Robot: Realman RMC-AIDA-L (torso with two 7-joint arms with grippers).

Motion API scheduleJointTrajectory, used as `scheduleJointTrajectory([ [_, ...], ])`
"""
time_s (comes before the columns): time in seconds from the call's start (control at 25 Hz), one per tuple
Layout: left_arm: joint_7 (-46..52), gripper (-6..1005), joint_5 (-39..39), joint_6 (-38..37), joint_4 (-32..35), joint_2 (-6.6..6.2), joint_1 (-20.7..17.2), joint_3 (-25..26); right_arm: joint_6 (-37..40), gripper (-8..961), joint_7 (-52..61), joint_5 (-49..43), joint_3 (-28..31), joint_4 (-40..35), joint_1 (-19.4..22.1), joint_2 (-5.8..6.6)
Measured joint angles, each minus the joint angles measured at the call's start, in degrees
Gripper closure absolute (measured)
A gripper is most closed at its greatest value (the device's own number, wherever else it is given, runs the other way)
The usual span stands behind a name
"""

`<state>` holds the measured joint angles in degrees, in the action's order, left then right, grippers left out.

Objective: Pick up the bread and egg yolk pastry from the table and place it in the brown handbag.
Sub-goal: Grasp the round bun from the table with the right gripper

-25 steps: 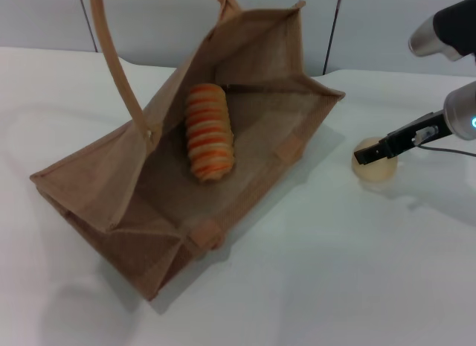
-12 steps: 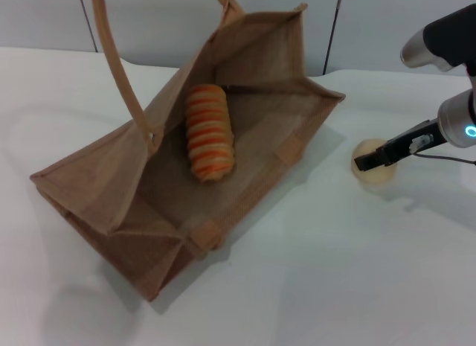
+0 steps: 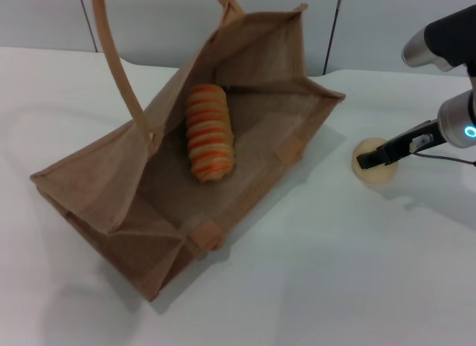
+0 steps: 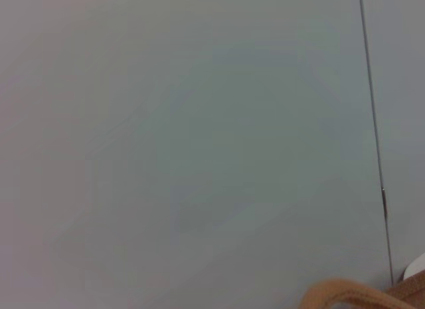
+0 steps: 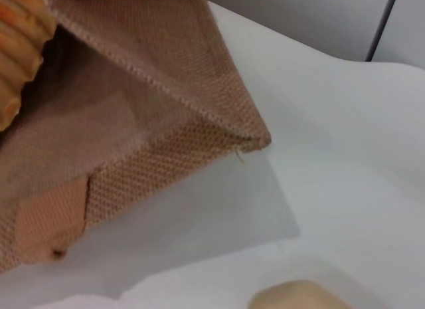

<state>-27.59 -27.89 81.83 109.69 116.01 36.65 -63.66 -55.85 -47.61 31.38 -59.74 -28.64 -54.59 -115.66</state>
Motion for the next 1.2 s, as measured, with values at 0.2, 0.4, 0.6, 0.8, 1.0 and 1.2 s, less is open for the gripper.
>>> scheduleJointTrajectory([
  [0.2,0.0,875,0.03,0.0,-0.01,0.0,0.0,0.03,0.04,329,-0.17,-0.03,-0.03,0.06,0.01,0.0],
  [0.4,0.0,874,0.03,0.0,-0.01,0.0,0.0,0.13,0.09,341,-0.18,-0.06,-0.03,0.08,0.01,0.0],
  [0.6,-0.01,874,0.03,0.0,-0.01,0.0,0.0,0.13,-0.16,350,-0.04,0.13,0.03,-0.21,0.02,0.0],
  [0.8,-0.14,873,0.57,0.0,-0.01,-0.05,-0.11,0.14,-1.95,360,0.13,0.43,0.54,-2.22,-0.16,0.0],
  [1.0,-0.14,872,0.83,0.0,-0.01,-0.25,-0.38,0.21,-6.67,369,0.47,1.76,0.68,-7.57,0.64,-0.06],
  [1.2,-0.21,871,0.83,0.0,-0.05,-0.4,-0.48,0.41,-13.6,406,0.62,4.23,0.69,-14.36,1.88,-0.13],
])
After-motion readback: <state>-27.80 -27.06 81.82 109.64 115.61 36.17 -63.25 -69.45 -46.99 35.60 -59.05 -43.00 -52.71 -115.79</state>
